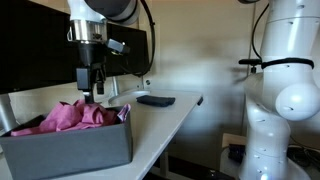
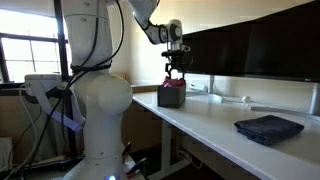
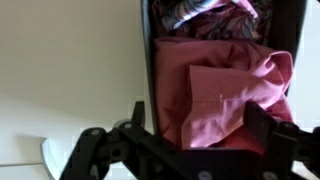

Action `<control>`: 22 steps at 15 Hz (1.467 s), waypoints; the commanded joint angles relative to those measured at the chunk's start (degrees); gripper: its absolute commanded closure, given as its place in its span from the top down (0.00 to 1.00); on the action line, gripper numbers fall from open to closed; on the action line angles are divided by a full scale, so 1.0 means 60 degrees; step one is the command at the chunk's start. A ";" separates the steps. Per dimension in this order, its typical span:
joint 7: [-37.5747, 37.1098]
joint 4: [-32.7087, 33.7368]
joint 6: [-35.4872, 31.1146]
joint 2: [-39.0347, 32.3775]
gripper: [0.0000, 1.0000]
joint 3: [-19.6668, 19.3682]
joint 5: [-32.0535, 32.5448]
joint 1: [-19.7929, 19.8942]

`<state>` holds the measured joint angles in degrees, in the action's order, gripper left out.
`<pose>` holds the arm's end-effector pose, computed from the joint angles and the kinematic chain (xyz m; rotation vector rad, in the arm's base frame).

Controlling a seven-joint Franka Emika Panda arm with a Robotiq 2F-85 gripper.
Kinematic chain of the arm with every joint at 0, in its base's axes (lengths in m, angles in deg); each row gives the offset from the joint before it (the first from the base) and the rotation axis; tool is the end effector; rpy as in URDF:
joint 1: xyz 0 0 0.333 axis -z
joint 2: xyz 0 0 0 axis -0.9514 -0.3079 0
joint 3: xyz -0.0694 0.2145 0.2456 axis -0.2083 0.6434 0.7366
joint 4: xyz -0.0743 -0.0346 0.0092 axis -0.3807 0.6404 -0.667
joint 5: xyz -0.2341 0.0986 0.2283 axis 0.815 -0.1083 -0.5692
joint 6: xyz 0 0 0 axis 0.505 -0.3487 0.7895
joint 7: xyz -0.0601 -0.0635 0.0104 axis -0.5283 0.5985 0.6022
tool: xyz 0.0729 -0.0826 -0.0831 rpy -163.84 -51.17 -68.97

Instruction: Remove the clothing from the grey box.

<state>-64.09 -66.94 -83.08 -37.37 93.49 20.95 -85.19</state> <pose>0.4420 0.2178 0.5035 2.9971 0.8437 0.1576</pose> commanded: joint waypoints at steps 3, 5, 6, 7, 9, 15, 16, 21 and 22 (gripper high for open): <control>0.1450 0.0187 0.0038 -0.0544 1.00 0.0202 -0.0745 -0.0367; 0.1636 0.0284 0.0117 -0.0786 1.00 0.0278 -0.0711 -0.0431; 0.1686 0.0336 0.0149 -0.0938 1.00 0.0298 -0.0694 -0.0443; 0.1708 0.0384 0.0171 -0.1066 1.00 0.0308 -0.0627 -0.0457; 0.1807 0.0493 0.0216 -0.1315 1.00 0.0335 -0.0524 -0.0444; 0.2001 0.0856 0.0402 -0.1805 1.00 0.0327 -0.0354 -0.0397; 0.2006 0.0915 0.0455 -0.1859 1.00 0.0327 -0.0330 -0.0396; 0.1688 0.1021 0.0566 -0.2089 1.00 0.0285 0.0412 -0.0443; 0.1562 0.1043 0.0581 -0.2132 1.00 0.0275 0.0717 -0.0467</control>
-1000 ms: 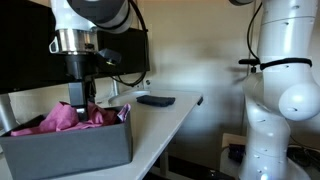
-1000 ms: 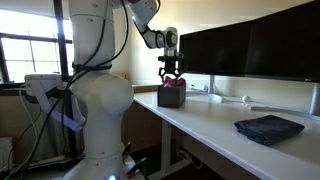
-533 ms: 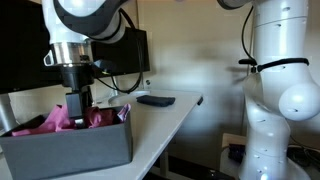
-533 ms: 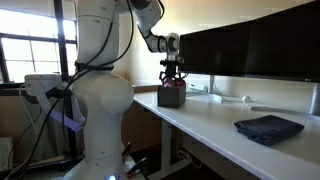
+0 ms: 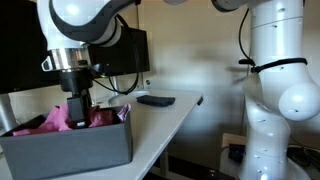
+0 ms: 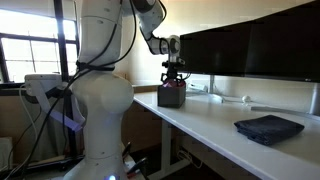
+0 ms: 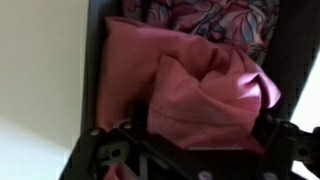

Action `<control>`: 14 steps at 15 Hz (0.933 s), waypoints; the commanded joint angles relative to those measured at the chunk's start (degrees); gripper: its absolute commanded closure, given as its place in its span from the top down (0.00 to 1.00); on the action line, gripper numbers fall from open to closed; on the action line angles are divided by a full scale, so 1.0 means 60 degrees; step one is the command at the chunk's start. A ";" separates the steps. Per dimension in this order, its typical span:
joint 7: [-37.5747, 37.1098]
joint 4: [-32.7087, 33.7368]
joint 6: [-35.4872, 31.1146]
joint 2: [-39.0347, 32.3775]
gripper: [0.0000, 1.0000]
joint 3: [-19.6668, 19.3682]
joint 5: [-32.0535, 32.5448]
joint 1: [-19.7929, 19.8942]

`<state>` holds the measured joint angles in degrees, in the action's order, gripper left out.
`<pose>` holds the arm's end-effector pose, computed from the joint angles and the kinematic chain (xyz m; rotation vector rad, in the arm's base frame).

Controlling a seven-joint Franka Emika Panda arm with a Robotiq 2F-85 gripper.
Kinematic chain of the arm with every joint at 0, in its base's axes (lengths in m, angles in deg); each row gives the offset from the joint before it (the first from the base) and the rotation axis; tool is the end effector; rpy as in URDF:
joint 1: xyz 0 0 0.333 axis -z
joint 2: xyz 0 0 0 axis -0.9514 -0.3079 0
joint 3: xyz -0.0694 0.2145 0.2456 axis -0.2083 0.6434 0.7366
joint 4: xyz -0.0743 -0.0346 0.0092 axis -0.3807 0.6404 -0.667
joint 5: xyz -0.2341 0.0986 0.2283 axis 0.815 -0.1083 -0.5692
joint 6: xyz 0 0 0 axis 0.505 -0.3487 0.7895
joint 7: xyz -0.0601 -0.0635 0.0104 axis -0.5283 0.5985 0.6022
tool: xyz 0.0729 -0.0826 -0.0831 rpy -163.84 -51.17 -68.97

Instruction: Remove the clothing from the grey box.

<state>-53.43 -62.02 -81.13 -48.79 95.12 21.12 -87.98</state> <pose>0.4609 0.2649 0.4377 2.8819 1.2409 -0.0729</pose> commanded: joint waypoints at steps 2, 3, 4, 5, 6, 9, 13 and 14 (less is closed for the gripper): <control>-0.0520 0.0300 0.0245 -0.0366 1.00 -0.0031 0.1417 -0.0053; -0.0760 0.0325 0.0215 -0.0444 1.00 -0.0047 0.1792 -0.0084; -0.0912 0.0339 0.0194 -0.0509 1.00 -0.0050 0.2034 -0.0096; -0.1063 0.0329 0.0113 -0.0557 1.00 -0.0048 0.2257 -0.0113; -0.1081 0.0327 0.0057 -0.0612 1.00 -0.0042 0.2484 -0.0126; -0.0932 0.0584 0.0187 -0.0737 1.00 -0.0024 0.2614 -0.0118; -0.0564 0.0964 0.0341 -0.0895 1.00 -0.0027 0.2280 -0.0029; -0.0482 0.1078 0.0388 -0.0966 0.75 -0.0031 0.2280 -0.0023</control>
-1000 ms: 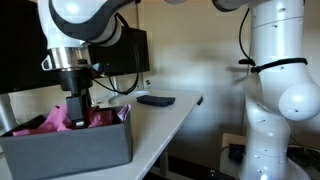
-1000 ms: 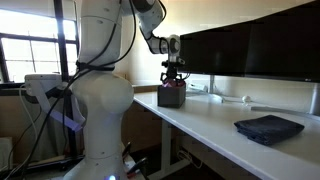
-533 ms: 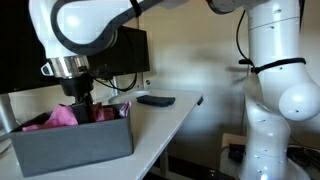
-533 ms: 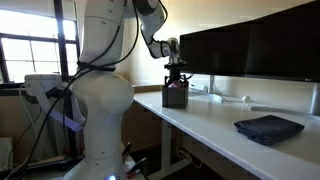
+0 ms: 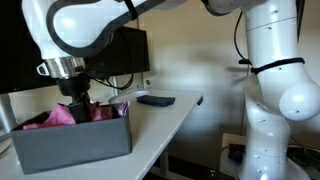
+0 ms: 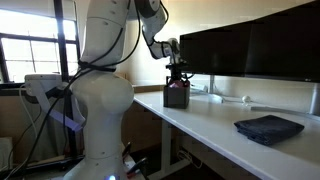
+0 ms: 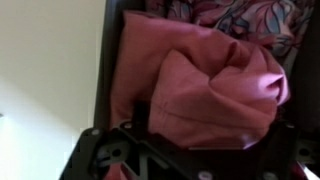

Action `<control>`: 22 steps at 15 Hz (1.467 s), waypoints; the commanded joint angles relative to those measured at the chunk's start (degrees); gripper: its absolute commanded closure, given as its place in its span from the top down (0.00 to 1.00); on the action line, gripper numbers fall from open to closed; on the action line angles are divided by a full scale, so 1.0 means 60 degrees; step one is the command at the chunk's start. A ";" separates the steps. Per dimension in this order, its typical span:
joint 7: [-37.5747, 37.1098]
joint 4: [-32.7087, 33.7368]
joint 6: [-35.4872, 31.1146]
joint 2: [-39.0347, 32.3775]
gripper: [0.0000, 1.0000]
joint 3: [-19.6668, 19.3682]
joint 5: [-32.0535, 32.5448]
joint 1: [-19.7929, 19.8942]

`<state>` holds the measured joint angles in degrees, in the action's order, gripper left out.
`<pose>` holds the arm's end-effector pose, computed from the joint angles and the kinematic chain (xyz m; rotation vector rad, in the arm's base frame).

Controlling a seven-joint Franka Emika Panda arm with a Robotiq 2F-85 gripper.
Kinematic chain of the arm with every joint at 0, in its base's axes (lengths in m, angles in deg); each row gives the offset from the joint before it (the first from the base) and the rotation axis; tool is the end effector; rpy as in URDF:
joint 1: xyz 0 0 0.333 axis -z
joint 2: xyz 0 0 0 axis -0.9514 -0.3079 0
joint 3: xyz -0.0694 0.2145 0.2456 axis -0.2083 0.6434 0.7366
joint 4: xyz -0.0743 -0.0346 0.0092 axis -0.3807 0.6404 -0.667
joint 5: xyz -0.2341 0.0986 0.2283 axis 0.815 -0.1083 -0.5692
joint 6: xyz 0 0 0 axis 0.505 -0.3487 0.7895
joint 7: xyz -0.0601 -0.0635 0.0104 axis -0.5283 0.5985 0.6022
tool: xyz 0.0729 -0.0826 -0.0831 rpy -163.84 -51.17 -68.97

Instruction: Remove the clothing from the grey box.

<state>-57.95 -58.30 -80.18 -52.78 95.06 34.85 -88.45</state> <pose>0.4888 0.2573 0.4285 2.6805 1.1997 -0.0412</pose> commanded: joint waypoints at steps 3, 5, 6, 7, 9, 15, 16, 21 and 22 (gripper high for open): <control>0.0557 0.0901 0.0498 -0.0683 0.60 -0.0047 -0.0186 0.0109; 0.0681 0.1202 0.0633 -0.0926 0.47 -0.0053 -0.0458 0.0160; 0.0746 0.1376 0.0744 -0.1038 0.41 -0.0048 -0.0622 0.0190; 0.0852 0.1523 0.0841 -0.1117 0.35 -0.0035 -0.0782 0.0214; 0.0881 0.1842 0.1140 -0.1224 0.23 -0.0024 -0.0977 0.0186; 0.0712 0.1873 0.1398 -0.1055 0.04 0.0259 -0.2321 0.0032; 0.0642 0.1936 0.1400 -0.1046 0.04 0.0294 -0.2255 -0.0045; 0.0359 0.2323 0.1537 -0.0903 0.04 0.0326 -0.1918 -0.0287; 0.0300 0.2409 0.1539 -0.0865 0.04 0.0311 -0.1828 -0.0329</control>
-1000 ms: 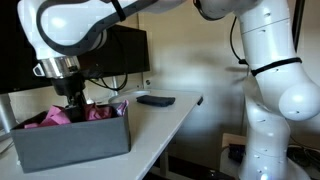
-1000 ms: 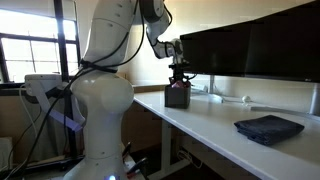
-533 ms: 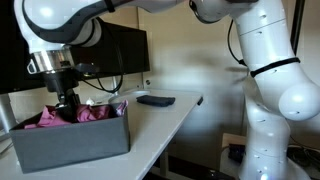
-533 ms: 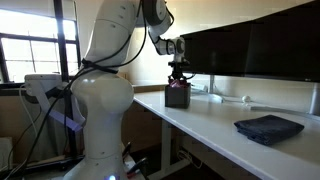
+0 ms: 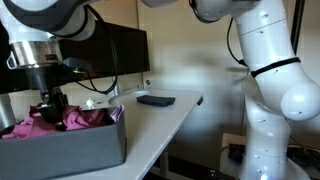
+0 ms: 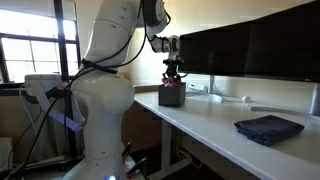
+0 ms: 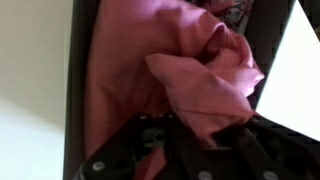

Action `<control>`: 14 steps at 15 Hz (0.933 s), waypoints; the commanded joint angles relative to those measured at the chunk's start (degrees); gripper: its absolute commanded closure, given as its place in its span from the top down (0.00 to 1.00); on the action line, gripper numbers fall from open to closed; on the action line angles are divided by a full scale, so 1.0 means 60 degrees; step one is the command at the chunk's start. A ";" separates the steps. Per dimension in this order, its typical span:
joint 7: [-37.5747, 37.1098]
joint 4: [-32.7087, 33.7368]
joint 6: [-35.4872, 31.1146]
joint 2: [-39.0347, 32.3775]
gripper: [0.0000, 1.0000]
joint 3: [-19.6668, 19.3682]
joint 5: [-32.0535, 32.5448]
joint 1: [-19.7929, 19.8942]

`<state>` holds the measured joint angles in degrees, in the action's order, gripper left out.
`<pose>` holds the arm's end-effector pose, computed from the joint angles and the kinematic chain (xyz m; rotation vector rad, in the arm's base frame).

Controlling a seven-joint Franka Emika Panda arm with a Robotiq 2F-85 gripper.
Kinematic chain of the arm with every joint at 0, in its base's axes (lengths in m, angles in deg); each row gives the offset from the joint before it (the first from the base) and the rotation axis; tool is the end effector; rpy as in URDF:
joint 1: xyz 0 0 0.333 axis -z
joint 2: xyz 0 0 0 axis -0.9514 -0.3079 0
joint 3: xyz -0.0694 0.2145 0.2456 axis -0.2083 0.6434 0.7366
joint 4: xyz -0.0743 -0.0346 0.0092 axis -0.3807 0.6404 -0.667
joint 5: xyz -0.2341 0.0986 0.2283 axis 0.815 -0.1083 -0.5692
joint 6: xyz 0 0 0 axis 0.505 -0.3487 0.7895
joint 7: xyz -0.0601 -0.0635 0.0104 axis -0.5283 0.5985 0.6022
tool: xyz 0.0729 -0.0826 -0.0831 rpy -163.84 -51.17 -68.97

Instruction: Remove the clothing from the grey box.

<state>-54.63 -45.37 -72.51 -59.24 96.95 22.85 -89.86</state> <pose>0.4981 0.3120 0.4482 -2.8441 -1.2967 0.1307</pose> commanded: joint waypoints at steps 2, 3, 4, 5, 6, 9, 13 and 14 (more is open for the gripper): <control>-0.0430 0.0390 0.0239 0.0341 0.04 -0.0040 0.0305 -0.0149; -0.0491 0.0479 0.0254 0.0403 0.04 -0.0043 0.0313 -0.0151; -0.0568 0.0586 0.0281 0.0487 0.04 -0.0049 0.0326 -0.0156; -0.0664 0.0707 0.0328 0.0537 0.04 -0.0063 0.0401 -0.0178; -0.0863 0.0845 0.0461 0.0663 0.04 -0.0103 0.0519 -0.0192; -0.1271 0.1230 0.0753 0.0992 0.04 -0.0192 0.0866 -0.0132; -0.1720 0.1798 0.0918 0.1331 0.04 -0.0435 0.0989 0.0061; -0.1775 0.1911 0.0899 0.1423 0.04 -0.0514 0.1034 0.0103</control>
<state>-62.89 -35.44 -68.40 -52.81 94.63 27.76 -90.09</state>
